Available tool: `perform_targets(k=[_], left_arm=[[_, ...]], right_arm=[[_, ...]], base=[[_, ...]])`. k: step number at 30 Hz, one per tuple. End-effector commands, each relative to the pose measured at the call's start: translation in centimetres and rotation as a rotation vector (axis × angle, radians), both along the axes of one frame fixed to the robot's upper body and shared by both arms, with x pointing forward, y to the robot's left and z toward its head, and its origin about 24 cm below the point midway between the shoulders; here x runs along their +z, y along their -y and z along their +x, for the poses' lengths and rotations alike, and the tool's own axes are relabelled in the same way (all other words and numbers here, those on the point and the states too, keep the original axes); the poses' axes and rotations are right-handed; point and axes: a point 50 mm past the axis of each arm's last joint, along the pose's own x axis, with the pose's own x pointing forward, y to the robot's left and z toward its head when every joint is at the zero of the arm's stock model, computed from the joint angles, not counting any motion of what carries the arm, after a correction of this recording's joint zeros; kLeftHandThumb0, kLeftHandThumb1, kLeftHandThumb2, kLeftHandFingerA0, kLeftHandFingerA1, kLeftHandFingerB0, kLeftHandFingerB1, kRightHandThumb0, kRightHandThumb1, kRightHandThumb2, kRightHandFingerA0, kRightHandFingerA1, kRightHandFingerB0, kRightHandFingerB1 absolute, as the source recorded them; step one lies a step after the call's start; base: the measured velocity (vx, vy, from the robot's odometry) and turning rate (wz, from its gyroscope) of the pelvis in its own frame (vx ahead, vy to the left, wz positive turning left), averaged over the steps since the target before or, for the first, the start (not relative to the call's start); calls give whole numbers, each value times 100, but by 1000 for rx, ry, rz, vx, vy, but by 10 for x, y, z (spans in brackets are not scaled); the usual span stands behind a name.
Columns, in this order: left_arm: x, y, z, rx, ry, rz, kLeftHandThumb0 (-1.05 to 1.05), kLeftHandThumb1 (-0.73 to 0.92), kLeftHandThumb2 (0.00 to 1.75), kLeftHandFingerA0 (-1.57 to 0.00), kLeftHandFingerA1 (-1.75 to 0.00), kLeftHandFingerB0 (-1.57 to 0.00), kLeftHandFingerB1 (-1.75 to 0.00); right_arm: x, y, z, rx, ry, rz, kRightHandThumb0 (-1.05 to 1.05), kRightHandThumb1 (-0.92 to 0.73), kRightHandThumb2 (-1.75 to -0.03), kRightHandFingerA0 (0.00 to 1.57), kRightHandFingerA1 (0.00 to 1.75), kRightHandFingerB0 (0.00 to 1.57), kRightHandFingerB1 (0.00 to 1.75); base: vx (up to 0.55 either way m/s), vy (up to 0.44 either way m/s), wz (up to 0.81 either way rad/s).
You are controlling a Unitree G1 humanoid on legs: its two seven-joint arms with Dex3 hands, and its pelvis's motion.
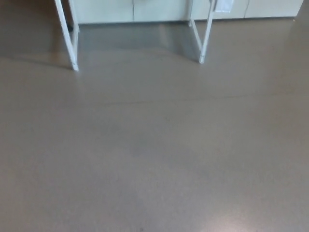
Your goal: The robot walks towards a desk on which a file tray is kept in the middle and a toilet paper roll is kept on its right. The robot uses its right hand to hook on finger in the gap of the roll and grabs it, lifts it and places it on the tray.
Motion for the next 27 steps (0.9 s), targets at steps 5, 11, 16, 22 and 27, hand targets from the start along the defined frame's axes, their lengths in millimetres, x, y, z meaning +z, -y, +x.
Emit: perform_targets(k=[5, 11, 16, 22, 27], left_arm=[[13, -7, 13, -2, 25, 15, -105, 76, 123, -11, -68, -10, -52], [15, -7, 20, -45, 4, 64, -105, 70, 107, -21, -77, -8, -63], [16, -7, 22, -37, 18, 54, -105, 74, 125, -17, -73, -6, -59], [15, -7, 21, -20, 35, 34, -105, 72, 124, -15, -74, -8, -60], [15, -8, 21, -21, 21, 51, -105, 74, 124, -18, -73, -5, -59]], right_arm=[[0, -3, -1, -7, 35, -11, -82, -75, -63, 9, 28, 8, 24], [-2, -5, -5, -21, 37, -3, -82, -75, -63, 9, 28, 8, 24], [-3, -6, -5, -26, 40, -1, -82, -75, -63, 9, 28, 8, 24], [-3, -6, -5, -25, 39, -2, -82, -75, -63, 9, 28, 8, 24], [-3, -6, -5, -25, 39, -2, -82, -75, -63, 9, 28, 8, 24]], base=[[191, 137, 3], [214, -54, 11], [277, -227, 3], [218, -101, 2], [253, 80, -16]])
